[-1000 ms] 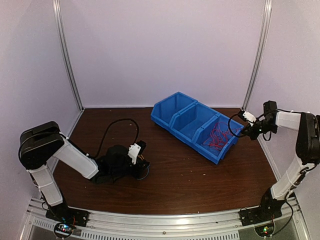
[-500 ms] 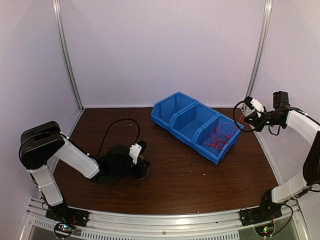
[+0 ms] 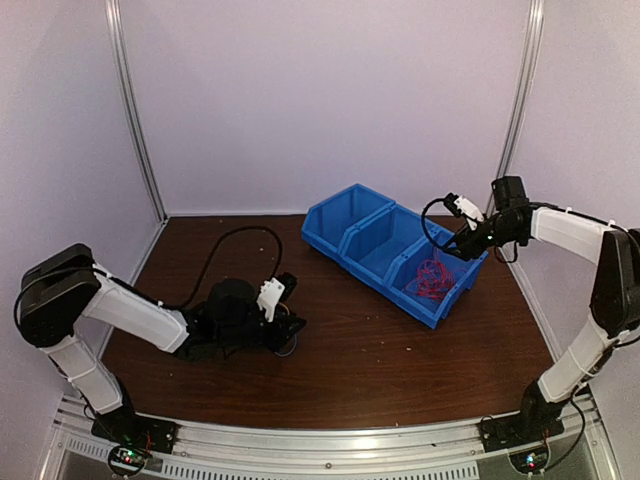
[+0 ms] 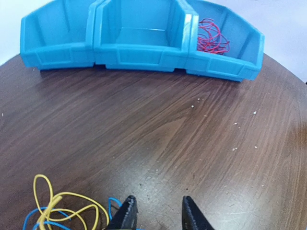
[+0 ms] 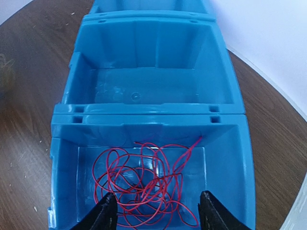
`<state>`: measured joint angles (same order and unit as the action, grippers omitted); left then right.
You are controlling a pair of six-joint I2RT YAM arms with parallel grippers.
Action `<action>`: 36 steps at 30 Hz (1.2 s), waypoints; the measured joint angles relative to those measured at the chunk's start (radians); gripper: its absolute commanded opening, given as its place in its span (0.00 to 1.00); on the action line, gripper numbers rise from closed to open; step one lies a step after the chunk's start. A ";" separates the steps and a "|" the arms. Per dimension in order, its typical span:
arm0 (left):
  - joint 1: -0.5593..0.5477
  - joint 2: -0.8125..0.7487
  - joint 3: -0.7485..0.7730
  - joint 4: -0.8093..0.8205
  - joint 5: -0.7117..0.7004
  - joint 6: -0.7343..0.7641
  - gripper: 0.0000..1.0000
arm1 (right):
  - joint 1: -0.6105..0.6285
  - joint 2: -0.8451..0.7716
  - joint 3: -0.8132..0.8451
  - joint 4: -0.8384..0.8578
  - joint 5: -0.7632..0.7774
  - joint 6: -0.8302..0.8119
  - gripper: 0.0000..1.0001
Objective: Untangle the cables
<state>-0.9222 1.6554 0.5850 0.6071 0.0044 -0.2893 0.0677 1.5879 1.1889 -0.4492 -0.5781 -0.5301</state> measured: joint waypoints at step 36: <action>0.169 -0.139 0.219 -0.556 -0.087 -0.100 0.76 | 0.446 0.244 0.234 -0.060 0.174 0.040 0.61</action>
<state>-0.7532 1.5166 0.8043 0.0513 -0.0830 -0.3889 0.5137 1.8317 1.4227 -0.5087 -0.4046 -0.4904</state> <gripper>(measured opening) 0.756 0.605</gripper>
